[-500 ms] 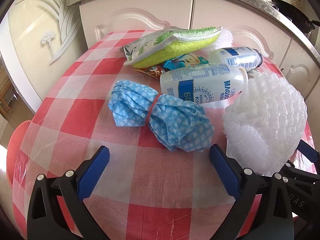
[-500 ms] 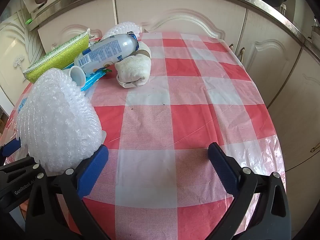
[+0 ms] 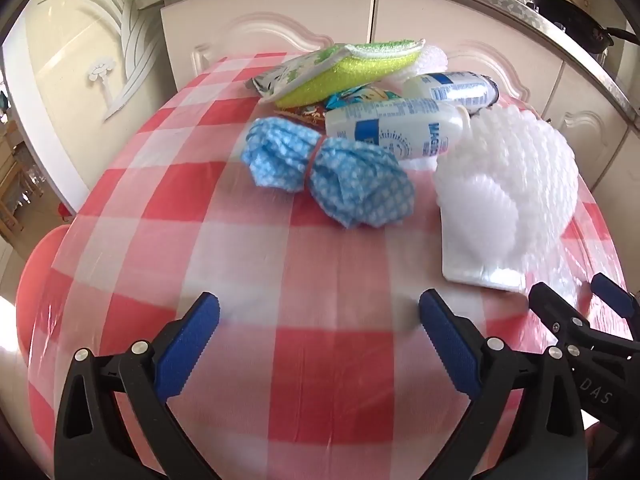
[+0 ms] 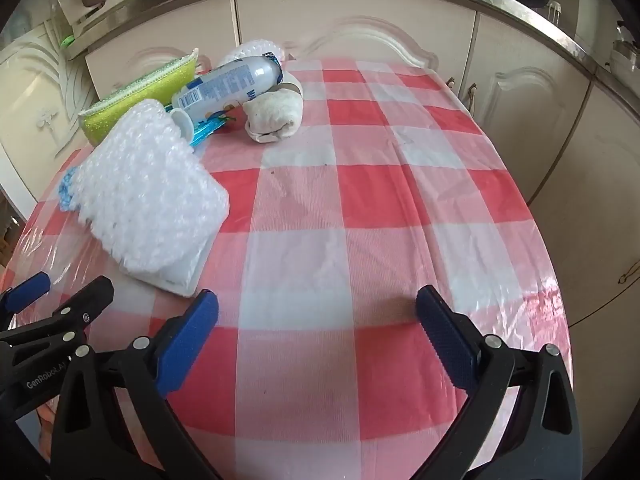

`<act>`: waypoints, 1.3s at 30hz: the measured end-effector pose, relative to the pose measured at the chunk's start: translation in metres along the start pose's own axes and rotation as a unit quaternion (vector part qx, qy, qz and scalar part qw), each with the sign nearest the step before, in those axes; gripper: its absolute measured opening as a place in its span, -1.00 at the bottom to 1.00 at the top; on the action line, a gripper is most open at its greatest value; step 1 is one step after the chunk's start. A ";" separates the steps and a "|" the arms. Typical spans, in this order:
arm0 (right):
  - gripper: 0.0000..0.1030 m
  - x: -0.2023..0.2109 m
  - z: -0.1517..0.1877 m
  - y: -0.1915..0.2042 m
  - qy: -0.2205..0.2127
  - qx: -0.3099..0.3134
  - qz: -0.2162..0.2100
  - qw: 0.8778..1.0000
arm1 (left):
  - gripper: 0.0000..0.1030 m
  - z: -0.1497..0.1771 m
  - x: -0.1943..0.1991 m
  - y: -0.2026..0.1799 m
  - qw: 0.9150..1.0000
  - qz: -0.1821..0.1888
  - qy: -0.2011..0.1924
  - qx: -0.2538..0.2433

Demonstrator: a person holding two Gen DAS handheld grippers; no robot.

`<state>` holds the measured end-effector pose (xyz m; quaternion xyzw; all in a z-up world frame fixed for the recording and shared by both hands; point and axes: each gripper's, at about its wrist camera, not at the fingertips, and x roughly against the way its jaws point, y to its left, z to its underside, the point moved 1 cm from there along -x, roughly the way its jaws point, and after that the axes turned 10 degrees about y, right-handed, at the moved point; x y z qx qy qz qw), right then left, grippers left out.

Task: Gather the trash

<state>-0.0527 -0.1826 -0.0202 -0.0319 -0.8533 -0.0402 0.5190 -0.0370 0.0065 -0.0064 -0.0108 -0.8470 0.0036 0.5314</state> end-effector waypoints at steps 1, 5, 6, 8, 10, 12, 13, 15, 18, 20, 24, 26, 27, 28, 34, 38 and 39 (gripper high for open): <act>0.93 0.002 0.004 0.000 -0.001 -0.003 -0.002 1.000 | 0.90 0.003 0.002 0.001 1.000 0.003 -0.001 -0.001; 0.93 0.016 0.018 0.002 -0.004 -0.001 -0.019 1.000 | 0.90 0.016 0.017 0.008 1.000 0.006 -0.019 -0.010; 0.93 0.021 0.021 0.004 -0.007 0.002 -0.020 1.000 | 0.90 0.019 0.021 0.009 1.000 0.005 -0.024 -0.013; 0.93 0.030 0.028 0.006 -0.013 0.005 -0.024 1.000 | 0.90 0.023 0.030 0.013 0.999 0.002 -0.034 -0.018; 0.93 0.044 0.033 0.007 -0.025 0.001 -0.028 0.999 | 0.91 0.026 0.041 0.018 0.999 0.003 -0.047 -0.019; 0.93 0.062 0.036 0.007 -0.045 -0.002 -0.031 0.998 | 0.90 0.029 0.055 0.022 0.998 0.004 -0.060 -0.018; 0.93 0.073 0.036 0.006 -0.056 -0.004 -0.033 0.998 | 0.90 0.029 0.061 0.023 0.998 0.004 -0.067 -0.018; 0.93 0.098 0.036 0.006 -0.087 -0.008 -0.036 0.996 | 0.91 0.026 0.083 0.027 0.995 -0.004 -0.096 -0.016; 0.93 0.139 0.036 0.007 -0.141 -0.003 -0.027 0.990 | 0.90 0.022 0.118 0.030 0.990 -0.017 -0.135 -0.018; 0.93 0.167 0.035 0.003 -0.174 -0.005 -0.024 0.984 | 0.91 0.017 0.149 0.034 0.985 -0.035 -0.168 -0.015; 0.93 0.226 0.037 -0.006 -0.245 -0.017 -0.009 0.969 | 0.91 0.014 0.192 0.042 0.978 -0.038 -0.206 -0.006; 0.93 0.248 0.037 -0.012 -0.266 -0.023 -0.009 0.964 | 0.91 0.012 0.210 0.048 0.975 -0.038 -0.217 -0.004; 0.93 0.262 0.039 -0.014 -0.280 -0.025 -0.008 0.960 | 0.91 0.013 0.217 0.050 0.974 -0.040 -0.225 -0.003; 0.93 0.272 0.041 -0.016 -0.292 -0.025 -0.005 0.956 | 0.91 0.014 0.225 0.050 0.971 -0.044 -0.235 -0.004; 0.93 0.317 0.059 -0.022 -0.343 -0.026 -0.010 0.939 | 0.91 0.026 0.258 0.050 0.956 -0.065 -0.286 0.005; 0.93 0.337 0.070 -0.021 -0.373 -0.022 -0.002 0.927 | 0.91 0.031 0.275 0.048 0.947 -0.075 -0.313 0.005; 0.93 0.341 0.072 -0.021 -0.379 -0.022 0.000 0.925 | 0.91 0.032 0.279 0.047 0.945 -0.076 -0.319 0.005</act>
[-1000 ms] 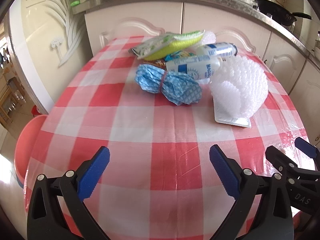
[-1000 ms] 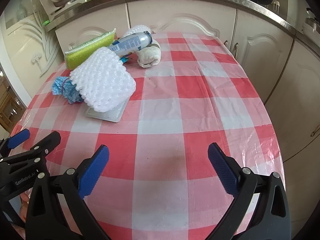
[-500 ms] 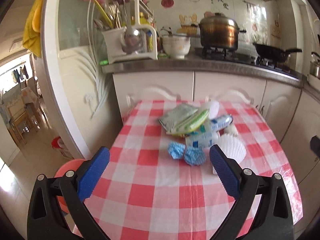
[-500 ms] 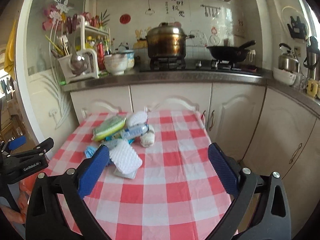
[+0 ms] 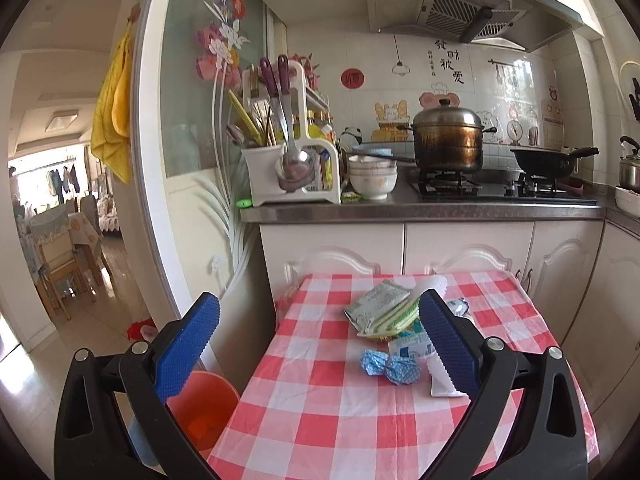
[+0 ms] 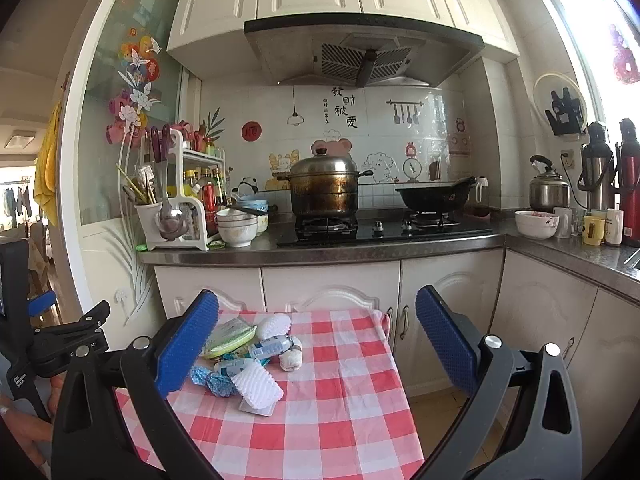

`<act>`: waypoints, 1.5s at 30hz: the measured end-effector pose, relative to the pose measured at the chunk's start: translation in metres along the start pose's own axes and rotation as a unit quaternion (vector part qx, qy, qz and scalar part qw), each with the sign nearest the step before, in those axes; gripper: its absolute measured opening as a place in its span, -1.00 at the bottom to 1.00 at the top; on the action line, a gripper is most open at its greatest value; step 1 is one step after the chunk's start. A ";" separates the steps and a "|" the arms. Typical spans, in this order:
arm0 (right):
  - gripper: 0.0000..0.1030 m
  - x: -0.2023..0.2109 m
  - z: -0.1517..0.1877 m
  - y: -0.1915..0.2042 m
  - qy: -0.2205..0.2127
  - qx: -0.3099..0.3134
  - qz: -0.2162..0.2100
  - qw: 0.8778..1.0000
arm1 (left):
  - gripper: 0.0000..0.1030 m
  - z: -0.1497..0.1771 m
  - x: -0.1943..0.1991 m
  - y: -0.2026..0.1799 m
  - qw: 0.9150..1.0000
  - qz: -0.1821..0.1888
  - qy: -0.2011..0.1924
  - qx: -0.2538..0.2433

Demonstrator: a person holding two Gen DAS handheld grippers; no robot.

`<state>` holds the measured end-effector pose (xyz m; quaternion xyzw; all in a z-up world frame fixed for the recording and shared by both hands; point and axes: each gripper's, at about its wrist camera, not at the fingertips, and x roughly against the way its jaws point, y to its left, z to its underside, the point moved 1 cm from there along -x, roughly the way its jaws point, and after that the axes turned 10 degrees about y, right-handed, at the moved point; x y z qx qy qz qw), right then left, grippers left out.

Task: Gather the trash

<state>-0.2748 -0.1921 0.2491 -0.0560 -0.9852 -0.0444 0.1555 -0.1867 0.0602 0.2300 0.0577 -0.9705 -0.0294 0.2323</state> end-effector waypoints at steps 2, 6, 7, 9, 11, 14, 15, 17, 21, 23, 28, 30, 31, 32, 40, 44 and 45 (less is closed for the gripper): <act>0.93 0.008 -0.001 0.001 -0.013 -0.003 -0.001 1.000 | 0.91 -0.001 0.006 0.000 1.000 0.002 -0.009 -0.004; 0.93 0.019 -0.006 -0.002 -0.034 -0.007 0.005 0.999 | 0.91 -0.003 0.015 -0.002 1.000 0.001 -0.019 -0.009; 0.93 0.021 -0.006 -0.003 -0.037 -0.010 0.008 0.999 | 0.91 -0.004 0.017 -0.002 1.000 0.001 -0.022 -0.010; 0.93 0.024 -0.007 -0.006 -0.039 -0.018 0.012 0.999 | 0.91 -0.004 0.021 -0.002 1.000 0.001 -0.025 -0.011; 0.93 0.026 -0.008 -0.009 -0.039 -0.023 0.015 0.999 | 0.91 -0.005 0.023 -0.002 1.000 0.002 -0.029 -0.010; 0.93 0.028 -0.007 -0.014 -0.038 -0.032 0.017 0.999 | 0.91 -0.005 0.028 0.000 0.999 0.004 -0.034 -0.010; 0.93 0.028 -0.007 -0.015 -0.038 -0.034 0.016 0.999 | 0.91 -0.004 0.029 0.001 0.999 0.004 -0.037 -0.010; 0.93 0.029 -0.006 -0.016 -0.038 -0.035 0.016 0.999 | 0.91 -0.004 0.031 0.001 0.999 0.003 -0.040 -0.011; 0.93 0.030 -0.006 -0.016 -0.042 -0.032 0.016 0.998 | 0.91 -0.001 0.033 0.002 0.999 0.006 -0.041 -0.011; 0.93 0.031 -0.006 -0.015 -0.046 -0.030 0.015 0.998 | 0.91 -0.001 0.032 0.002 0.999 0.005 -0.040 -0.011; 0.93 0.032 -0.003 -0.011 -0.055 -0.020 0.021 0.998 | 0.91 0.000 0.029 0.004 0.999 0.006 -0.033 -0.010; 0.93 0.030 -0.003 -0.011 -0.057 -0.020 0.024 0.998 | 0.91 -0.001 0.027 0.004 0.999 0.004 -0.031 -0.009; 0.93 0.029 -0.002 -0.011 -0.059 -0.022 0.025 0.998 | 0.91 -0.001 0.026 0.005 0.999 0.003 -0.031 -0.009; 0.93 0.028 -0.002 -0.012 -0.059 -0.025 0.024 0.998 | 0.91 0.000 0.025 0.005 0.999 0.002 -0.030 -0.010; 0.93 0.008 0.004 -0.011 -0.043 -0.037 -0.011 0.998 | 0.91 0.003 0.012 0.008 1.000 -0.005 -0.018 -0.011; 0.93 -0.003 0.008 -0.007 -0.028 -0.033 -0.025 0.999 | 0.91 0.007 0.004 0.008 1.000 -0.004 -0.007 -0.011; 0.93 -0.006 0.009 -0.006 -0.024 -0.033 -0.026 0.999 | 0.91 0.008 0.003 0.007 1.000 -0.003 -0.005 -0.012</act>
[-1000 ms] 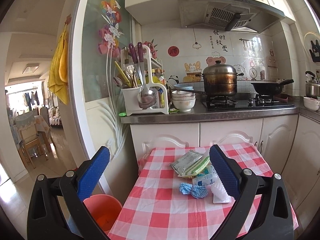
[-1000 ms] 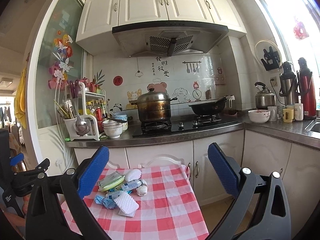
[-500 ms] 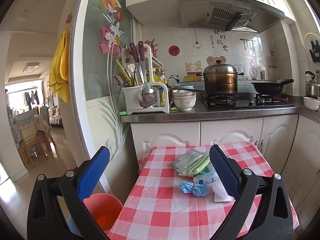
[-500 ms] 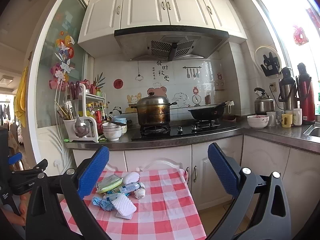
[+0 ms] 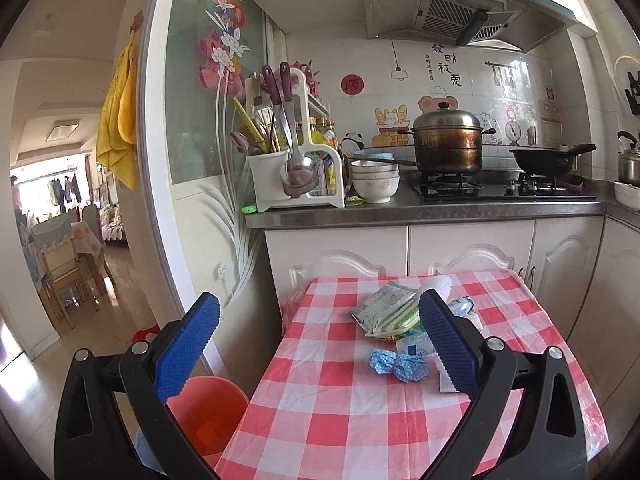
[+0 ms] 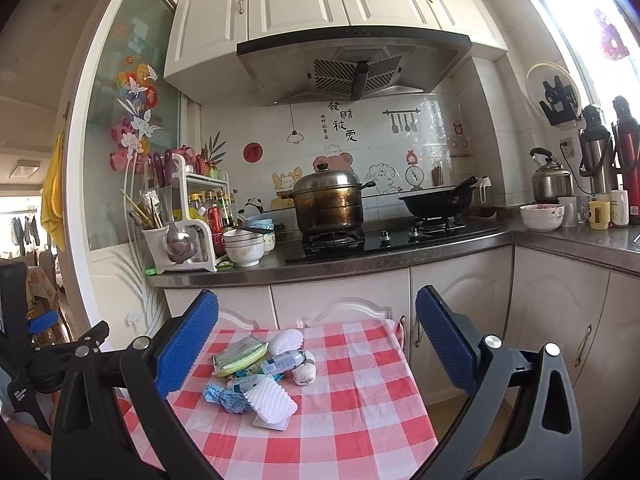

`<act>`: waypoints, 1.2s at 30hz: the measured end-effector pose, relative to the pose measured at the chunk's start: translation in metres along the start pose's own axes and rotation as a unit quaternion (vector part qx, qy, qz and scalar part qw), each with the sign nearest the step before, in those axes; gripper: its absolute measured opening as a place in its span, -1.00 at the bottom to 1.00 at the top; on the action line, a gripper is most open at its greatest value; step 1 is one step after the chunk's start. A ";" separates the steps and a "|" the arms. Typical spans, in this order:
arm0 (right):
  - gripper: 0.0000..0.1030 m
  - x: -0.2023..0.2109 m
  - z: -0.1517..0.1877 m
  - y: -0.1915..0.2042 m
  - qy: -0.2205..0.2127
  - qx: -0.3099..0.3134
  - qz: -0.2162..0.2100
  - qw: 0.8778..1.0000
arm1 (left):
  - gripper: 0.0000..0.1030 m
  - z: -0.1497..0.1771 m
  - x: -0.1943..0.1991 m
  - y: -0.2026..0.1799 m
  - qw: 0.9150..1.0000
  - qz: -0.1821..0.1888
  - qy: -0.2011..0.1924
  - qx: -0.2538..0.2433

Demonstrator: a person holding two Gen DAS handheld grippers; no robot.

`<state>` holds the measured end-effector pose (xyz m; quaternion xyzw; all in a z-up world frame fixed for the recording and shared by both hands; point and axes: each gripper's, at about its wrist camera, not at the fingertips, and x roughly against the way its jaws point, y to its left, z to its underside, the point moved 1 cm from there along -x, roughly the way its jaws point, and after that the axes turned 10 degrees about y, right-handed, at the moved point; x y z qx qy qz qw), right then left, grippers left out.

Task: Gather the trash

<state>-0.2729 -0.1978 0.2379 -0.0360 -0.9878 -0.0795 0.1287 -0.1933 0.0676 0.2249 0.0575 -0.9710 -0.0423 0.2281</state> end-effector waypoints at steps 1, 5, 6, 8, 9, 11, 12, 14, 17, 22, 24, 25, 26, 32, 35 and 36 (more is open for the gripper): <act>0.93 -0.002 0.001 0.000 0.003 0.000 -0.001 1.000 | 0.91 0.001 -0.002 -0.001 1.000 0.001 0.001 -0.001; 0.93 -0.012 0.006 -0.001 0.024 -0.001 -0.007 1.000 | 0.91 0.002 -0.007 -0.004 1.000 0.005 0.005 -0.003; 0.93 -0.014 0.007 0.000 0.026 0.000 -0.008 1.000 | 0.91 0.002 -0.009 -0.004 1.000 0.008 0.006 -0.002; 0.93 -0.017 0.010 0.001 0.032 0.002 -0.007 0.999 | 0.91 0.002 -0.010 -0.006 1.000 0.011 0.008 -0.003; 0.93 -0.019 0.010 0.000 0.033 0.002 -0.009 0.999 | 0.91 0.003 -0.011 -0.007 1.000 0.010 0.009 -0.004; 0.93 -0.022 0.012 0.001 0.038 -0.001 -0.012 0.999 | 0.91 0.004 -0.012 -0.008 1.000 0.012 0.011 -0.005; 0.93 -0.024 0.012 0.002 0.041 0.000 -0.013 0.999 | 0.91 0.005 -0.013 -0.008 1.000 0.013 0.012 -0.006; 0.93 -0.028 0.012 0.004 0.046 0.005 -0.015 0.999 | 0.91 0.006 -0.014 -0.008 1.000 0.011 0.012 -0.008; 0.93 -0.034 0.014 0.008 0.052 0.009 -0.020 0.998 | 0.91 0.007 -0.018 -0.008 1.000 0.012 0.016 -0.009; 0.93 -0.054 0.021 0.014 0.080 0.014 -0.029 0.996 | 0.91 0.011 -0.034 -0.006 0.999 0.015 0.031 -0.007; 0.93 -0.064 0.026 0.016 0.094 0.011 -0.034 0.995 | 0.91 0.014 -0.043 -0.007 0.999 0.017 0.041 -0.010; 0.93 -0.068 0.028 0.016 0.099 0.009 -0.037 0.994 | 0.91 0.016 -0.048 -0.007 0.999 0.018 0.046 -0.011; 0.93 -0.073 0.031 0.017 0.108 0.007 -0.041 0.993 | 0.91 0.018 -0.052 -0.007 0.998 0.019 0.050 -0.012; 0.93 -0.113 0.053 0.021 0.169 -0.007 -0.068 0.983 | 0.91 0.036 -0.087 -0.001 0.994 0.048 0.093 -0.004; 0.93 -0.135 0.066 0.023 0.202 -0.011 -0.090 0.975 | 0.91 0.048 -0.107 0.004 0.989 0.087 0.116 0.008; 0.93 -0.143 0.071 0.024 0.214 -0.015 -0.103 0.971 | 0.91 0.053 -0.114 0.006 0.987 0.104 0.125 0.016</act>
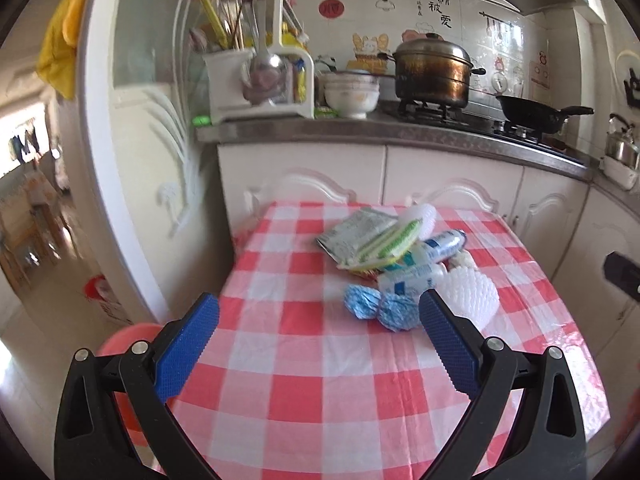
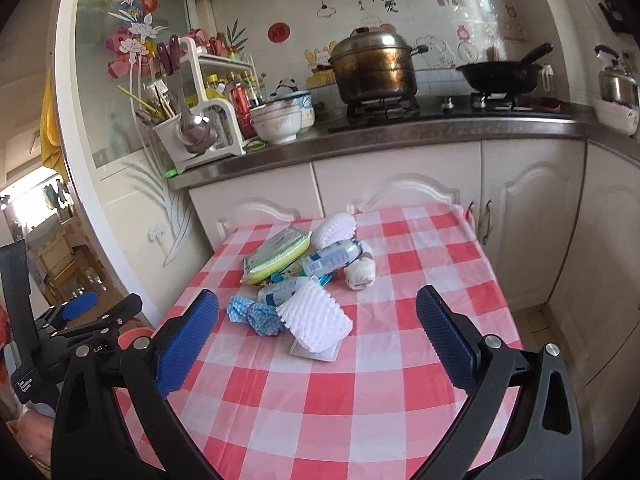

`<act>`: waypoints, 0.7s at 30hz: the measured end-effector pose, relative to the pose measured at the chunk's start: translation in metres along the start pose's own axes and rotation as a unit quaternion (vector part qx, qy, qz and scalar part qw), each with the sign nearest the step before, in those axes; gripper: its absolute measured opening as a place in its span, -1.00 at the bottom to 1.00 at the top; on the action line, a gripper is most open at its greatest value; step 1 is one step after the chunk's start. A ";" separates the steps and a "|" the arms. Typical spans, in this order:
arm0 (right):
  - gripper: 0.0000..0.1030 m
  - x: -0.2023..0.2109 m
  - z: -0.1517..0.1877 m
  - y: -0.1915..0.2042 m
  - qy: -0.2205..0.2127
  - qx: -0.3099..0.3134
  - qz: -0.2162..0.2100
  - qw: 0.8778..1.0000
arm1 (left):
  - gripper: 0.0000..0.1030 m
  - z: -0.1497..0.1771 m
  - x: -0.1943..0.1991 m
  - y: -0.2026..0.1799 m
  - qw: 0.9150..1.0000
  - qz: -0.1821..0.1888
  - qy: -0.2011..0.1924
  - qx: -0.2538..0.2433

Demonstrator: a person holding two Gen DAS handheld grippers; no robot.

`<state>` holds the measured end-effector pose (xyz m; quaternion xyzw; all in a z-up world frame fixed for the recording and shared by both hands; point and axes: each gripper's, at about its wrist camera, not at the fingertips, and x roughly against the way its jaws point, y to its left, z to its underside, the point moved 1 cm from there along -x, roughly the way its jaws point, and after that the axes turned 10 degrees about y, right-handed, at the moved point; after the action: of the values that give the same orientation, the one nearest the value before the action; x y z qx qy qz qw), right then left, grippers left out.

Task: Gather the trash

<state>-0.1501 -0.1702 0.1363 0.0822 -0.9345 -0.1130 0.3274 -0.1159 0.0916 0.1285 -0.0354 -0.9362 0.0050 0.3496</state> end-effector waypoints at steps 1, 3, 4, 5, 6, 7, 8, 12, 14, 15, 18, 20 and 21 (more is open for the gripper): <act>0.93 -0.009 0.001 -0.002 0.010 -0.002 -0.009 1.000 | 0.91 0.002 -0.007 0.004 1.000 0.015 0.006 0.007; 0.93 -0.025 0.003 -0.005 0.027 -0.006 -0.026 0.999 | 0.91 0.004 -0.022 0.011 0.999 0.040 0.017 0.017; 0.93 -0.035 0.004 -0.006 0.037 -0.009 -0.039 0.998 | 0.91 0.005 -0.028 0.012 0.998 0.048 0.021 0.019; 0.93 -0.045 0.004 -0.007 0.047 -0.012 -0.050 0.998 | 0.91 0.005 -0.035 0.013 0.998 0.059 0.027 0.020; 0.93 -0.054 0.005 -0.009 0.058 -0.019 -0.060 0.996 | 0.91 0.006 -0.043 0.012 0.997 0.072 0.035 0.019; 0.93 -0.065 0.006 -0.012 0.072 -0.031 -0.074 0.994 | 0.91 0.006 -0.052 0.012 0.995 0.089 0.044 0.020; 0.93 -0.076 0.006 -0.016 0.087 -0.046 -0.090 0.991 | 0.91 0.007 -0.061 0.010 0.993 0.108 0.052 0.021; 0.92 -0.114 0.009 -0.031 0.130 -0.102 -0.135 0.977 | 0.91 0.004 -0.100 0.005 0.982 0.154 0.096 0.042; 0.84 -0.128 0.011 -0.039 0.147 -0.129 -0.140 0.971 | 0.91 0.003 -0.120 0.003 0.976 0.172 0.118 0.058; 0.69 -0.135 0.012 -0.043 0.153 -0.142 -0.147 0.967 | 0.91 0.003 -0.129 0.001 0.975 0.172 0.126 0.063; 0.43 -0.150 0.013 -0.052 0.166 -0.164 -0.158 0.960 | 0.90 0.000 -0.153 -0.004 0.972 0.174 0.140 0.073; 0.43 -0.157 0.012 -0.056 0.170 -0.173 -0.164 0.956 | 0.90 -0.003 -0.166 -0.009 0.971 0.174 0.144 0.074; 0.43 -0.160 0.012 -0.058 0.172 -0.177 -0.166 0.955 | 0.89 -0.004 -0.169 -0.010 0.971 0.175 0.144 0.073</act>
<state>-0.0296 -0.1879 0.0169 0.1951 -0.8021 -0.3136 0.4694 0.0134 0.0695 0.0212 -0.1737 -0.8523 0.1297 0.4761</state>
